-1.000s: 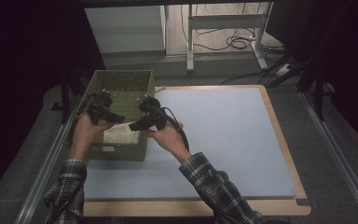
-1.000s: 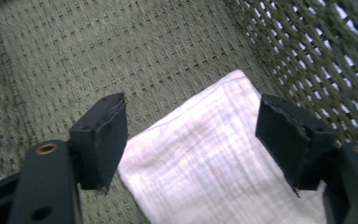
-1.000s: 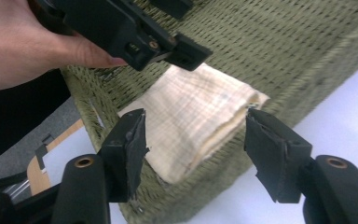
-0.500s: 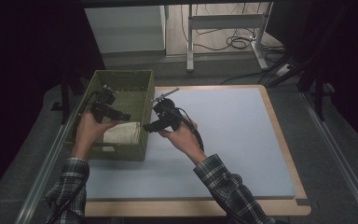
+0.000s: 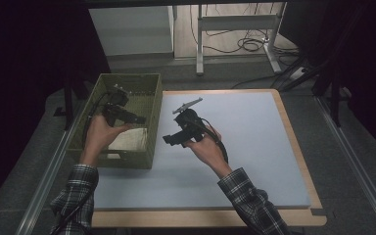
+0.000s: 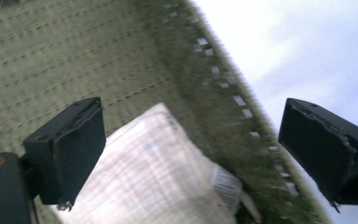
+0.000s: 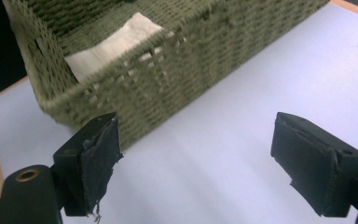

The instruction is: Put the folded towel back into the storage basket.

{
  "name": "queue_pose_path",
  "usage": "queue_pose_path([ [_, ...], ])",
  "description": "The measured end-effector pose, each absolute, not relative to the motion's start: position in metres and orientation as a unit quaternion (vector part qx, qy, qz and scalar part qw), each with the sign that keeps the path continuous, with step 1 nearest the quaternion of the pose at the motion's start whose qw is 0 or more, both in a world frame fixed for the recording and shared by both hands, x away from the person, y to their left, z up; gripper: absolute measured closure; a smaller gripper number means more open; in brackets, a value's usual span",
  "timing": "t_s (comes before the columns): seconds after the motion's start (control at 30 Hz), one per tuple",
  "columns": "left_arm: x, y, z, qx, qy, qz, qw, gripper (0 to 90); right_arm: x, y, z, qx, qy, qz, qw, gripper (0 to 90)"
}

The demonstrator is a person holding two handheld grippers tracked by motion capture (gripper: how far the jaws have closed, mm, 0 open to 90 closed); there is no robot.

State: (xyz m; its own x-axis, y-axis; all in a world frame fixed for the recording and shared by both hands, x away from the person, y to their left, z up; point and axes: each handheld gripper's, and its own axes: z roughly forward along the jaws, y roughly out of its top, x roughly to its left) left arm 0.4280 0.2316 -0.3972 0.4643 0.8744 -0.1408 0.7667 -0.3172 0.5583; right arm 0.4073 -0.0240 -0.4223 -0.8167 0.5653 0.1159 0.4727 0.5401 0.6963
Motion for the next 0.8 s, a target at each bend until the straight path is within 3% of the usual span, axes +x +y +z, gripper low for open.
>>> queue_pose_path([
  [0.8,0.421,0.140,-0.398,0.853,0.417,0.091,0.302,4.0,0.401,-0.101,-0.444,0.297,0.873,0.380,0.072,9.9],
])
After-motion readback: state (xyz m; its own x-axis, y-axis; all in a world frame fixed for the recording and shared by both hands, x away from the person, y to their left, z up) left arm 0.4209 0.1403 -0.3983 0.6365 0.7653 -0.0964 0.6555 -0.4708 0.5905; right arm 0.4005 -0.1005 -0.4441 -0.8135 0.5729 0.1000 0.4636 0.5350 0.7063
